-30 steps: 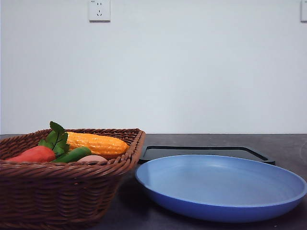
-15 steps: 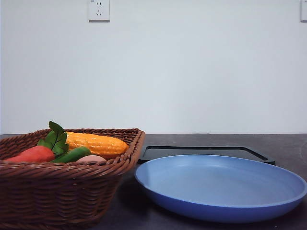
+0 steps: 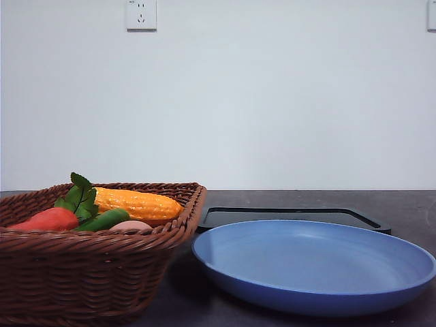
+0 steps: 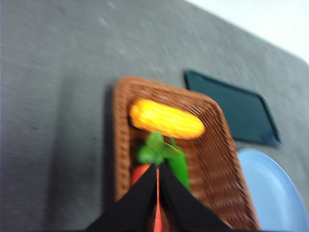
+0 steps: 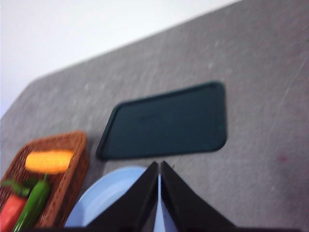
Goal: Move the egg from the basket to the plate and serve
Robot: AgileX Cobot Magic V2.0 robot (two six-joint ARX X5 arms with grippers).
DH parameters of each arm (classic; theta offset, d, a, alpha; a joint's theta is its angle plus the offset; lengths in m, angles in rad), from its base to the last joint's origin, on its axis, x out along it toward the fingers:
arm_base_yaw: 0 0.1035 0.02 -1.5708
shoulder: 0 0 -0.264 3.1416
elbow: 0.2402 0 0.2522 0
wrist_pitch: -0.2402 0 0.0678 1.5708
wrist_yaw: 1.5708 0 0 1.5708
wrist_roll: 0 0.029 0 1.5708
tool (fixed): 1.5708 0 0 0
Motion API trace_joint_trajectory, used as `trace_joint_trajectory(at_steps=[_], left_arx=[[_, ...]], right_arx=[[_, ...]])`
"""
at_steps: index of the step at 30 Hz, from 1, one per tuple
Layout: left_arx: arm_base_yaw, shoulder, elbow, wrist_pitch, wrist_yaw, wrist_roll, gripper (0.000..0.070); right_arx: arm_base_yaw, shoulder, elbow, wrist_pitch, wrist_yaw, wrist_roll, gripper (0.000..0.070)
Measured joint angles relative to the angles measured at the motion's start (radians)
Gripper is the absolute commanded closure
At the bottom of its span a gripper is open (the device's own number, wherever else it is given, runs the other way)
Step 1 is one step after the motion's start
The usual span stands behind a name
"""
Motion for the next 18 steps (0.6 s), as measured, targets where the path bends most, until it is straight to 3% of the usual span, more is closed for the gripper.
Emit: trace_joint_trajectory(at_steps=[8, 15, 18], left_arx=[[-0.054, 0.208, 0.147, -0.146, 0.166, 0.082, 0.07], [-0.116, 0.272, 0.16, -0.172, 0.182, 0.115, 0.0691], [-0.132, 0.273, 0.16, -0.17, 0.182, 0.12, 0.063]], right_arx=[[0.0, 0.256, 0.125, -0.176, -0.144, -0.085, 0.07], [0.0, 0.39, 0.136, -0.241, -0.18, -0.157, 0.07], [0.0, 0.417, 0.136, -0.269, -0.18, -0.183, 0.0695]])
